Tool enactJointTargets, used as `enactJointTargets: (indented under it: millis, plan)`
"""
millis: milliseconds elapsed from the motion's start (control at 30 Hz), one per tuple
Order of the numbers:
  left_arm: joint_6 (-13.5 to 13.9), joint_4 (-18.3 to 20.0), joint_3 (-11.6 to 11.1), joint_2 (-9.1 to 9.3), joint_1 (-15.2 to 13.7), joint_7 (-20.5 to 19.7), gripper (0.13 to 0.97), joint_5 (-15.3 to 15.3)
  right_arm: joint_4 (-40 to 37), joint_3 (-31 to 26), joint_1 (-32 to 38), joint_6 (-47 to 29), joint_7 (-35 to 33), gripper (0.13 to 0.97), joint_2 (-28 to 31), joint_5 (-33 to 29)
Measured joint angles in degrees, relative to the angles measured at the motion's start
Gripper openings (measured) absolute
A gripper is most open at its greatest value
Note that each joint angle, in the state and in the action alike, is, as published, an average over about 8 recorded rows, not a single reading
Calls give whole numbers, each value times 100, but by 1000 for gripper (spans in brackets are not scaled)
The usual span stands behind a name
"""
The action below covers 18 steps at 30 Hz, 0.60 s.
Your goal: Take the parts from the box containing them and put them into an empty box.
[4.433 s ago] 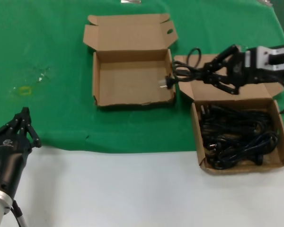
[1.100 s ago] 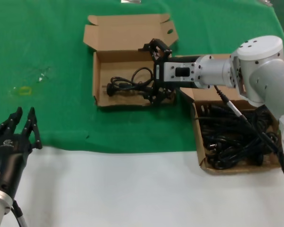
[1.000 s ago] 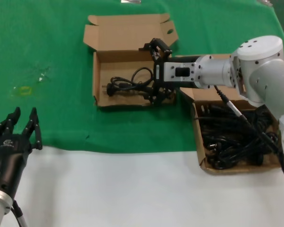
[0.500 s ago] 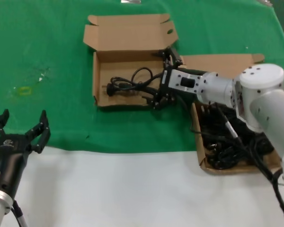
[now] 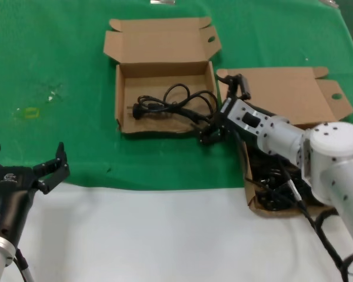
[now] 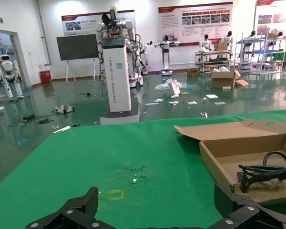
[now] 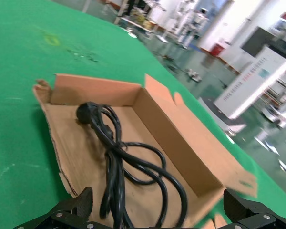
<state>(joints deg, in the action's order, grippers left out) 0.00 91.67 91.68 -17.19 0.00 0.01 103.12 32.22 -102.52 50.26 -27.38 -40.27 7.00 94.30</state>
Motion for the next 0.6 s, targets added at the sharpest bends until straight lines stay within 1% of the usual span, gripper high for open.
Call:
enactJointTargets:
  millis: [67, 333, 600]
  plan:
    - [0, 0, 0, 0, 0, 1, 766, 0, 241, 44, -204, 111, 163, 966, 41, 36]
    - [0, 0, 0, 0, 0, -1, 899, 0, 1209, 221, -1023, 557, 820, 966, 207, 180]
    - [0, 0, 0, 0, 0, -2, 953, 1, 2184, 398, -1851, 1006, 1479, 966, 375, 325]
